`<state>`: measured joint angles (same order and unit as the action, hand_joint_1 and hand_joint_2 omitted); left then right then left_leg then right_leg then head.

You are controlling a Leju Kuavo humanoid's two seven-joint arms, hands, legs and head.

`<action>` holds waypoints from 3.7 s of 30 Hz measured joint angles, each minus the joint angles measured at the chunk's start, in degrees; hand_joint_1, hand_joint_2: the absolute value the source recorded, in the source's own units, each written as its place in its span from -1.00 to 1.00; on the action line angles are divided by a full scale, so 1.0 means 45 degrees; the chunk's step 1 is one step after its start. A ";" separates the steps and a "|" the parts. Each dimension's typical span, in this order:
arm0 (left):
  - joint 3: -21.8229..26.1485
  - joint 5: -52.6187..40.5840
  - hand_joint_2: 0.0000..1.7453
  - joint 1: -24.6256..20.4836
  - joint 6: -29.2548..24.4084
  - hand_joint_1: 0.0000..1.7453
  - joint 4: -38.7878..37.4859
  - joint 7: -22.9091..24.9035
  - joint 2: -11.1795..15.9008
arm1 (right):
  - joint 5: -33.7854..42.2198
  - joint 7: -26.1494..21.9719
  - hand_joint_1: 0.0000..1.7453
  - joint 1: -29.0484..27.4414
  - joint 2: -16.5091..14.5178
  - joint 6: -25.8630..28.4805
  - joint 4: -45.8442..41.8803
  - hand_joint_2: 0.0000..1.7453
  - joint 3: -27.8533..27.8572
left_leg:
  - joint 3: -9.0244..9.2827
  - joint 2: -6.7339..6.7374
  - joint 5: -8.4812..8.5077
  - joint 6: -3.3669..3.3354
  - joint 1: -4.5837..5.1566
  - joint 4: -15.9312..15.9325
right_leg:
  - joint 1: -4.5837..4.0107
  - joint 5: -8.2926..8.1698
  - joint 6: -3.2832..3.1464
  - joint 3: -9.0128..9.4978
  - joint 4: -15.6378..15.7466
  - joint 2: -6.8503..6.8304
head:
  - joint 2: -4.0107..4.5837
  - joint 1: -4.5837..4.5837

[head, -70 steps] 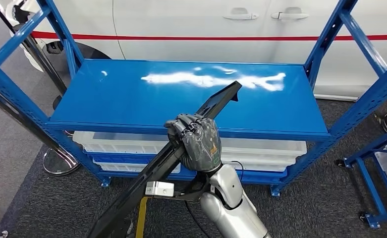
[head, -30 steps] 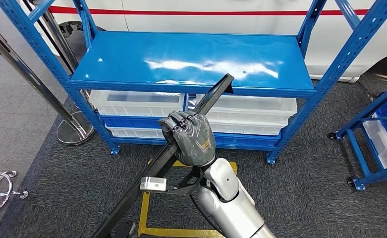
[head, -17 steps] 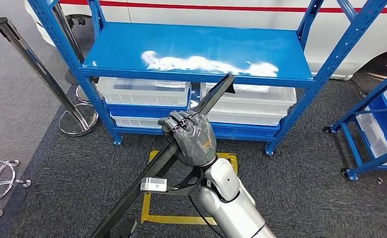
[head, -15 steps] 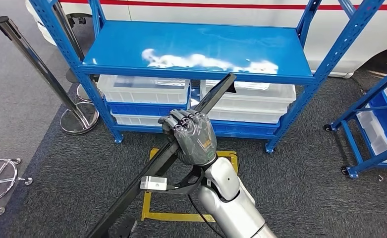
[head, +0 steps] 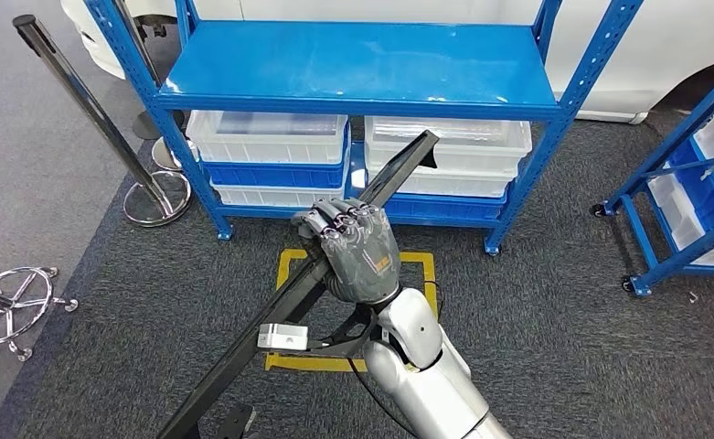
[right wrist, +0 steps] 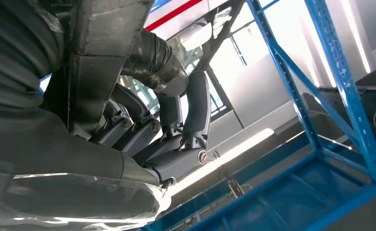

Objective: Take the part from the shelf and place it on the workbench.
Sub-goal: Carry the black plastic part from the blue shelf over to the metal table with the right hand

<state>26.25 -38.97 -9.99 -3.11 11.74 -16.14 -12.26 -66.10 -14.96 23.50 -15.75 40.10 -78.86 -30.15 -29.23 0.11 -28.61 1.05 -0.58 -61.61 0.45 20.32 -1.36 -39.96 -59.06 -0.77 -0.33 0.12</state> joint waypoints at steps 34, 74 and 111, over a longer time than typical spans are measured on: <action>0.0015 0.0086 1.00 -0.0221 -0.0002 -1.00 0.0018 -0.0051 -0.0036 | -0.0617 0.0056 1.00 0.0361 -0.0115 -0.0002 0.0301 1.00 -0.0136 | 0.0362 0.0108 -0.0081 -0.0384 0.0059 0.1187 | -0.0041 -0.0072 0.0257 -0.0100 -0.0018 0.0007 | 0.0000 -0.0002; 0.0044 -0.0165 1.00 -0.0456 0.0027 -1.00 0.0018 0.0022 -0.0204 | -0.0236 -0.0464 1.00 0.0450 -0.0318 -0.0002 0.0219 1.00 0.0177 | -0.0886 0.0189 0.1059 -0.0681 0.0031 0.1331 | 0.0090 0.2510 0.0579 -0.0901 -0.3947 0.0142 | 0.0000 -0.0007; 0.0226 -0.0577 1.00 -0.0357 0.0011 -1.00 0.0023 -0.0446 -0.0138 | -0.0004 0.0134 1.00 0.1318 0.1253 -0.0006 0.0156 1.00 -0.1802 | -0.1052 -0.0559 0.0459 -0.0122 -0.0077 0.0565 | 0.0147 0.1377 0.0208 0.1204 -0.0109 0.0451 | 0.0000 0.0009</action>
<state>27.27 -41.57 -11.60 -3.07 11.85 -18.15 -12.88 -66.12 -14.36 29.43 -10.11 40.07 -78.16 -38.26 -33.97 -2.40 -26.54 0.50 -0.92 -59.07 1.11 26.52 -0.42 -34.54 -59.55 1.26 -0.33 0.16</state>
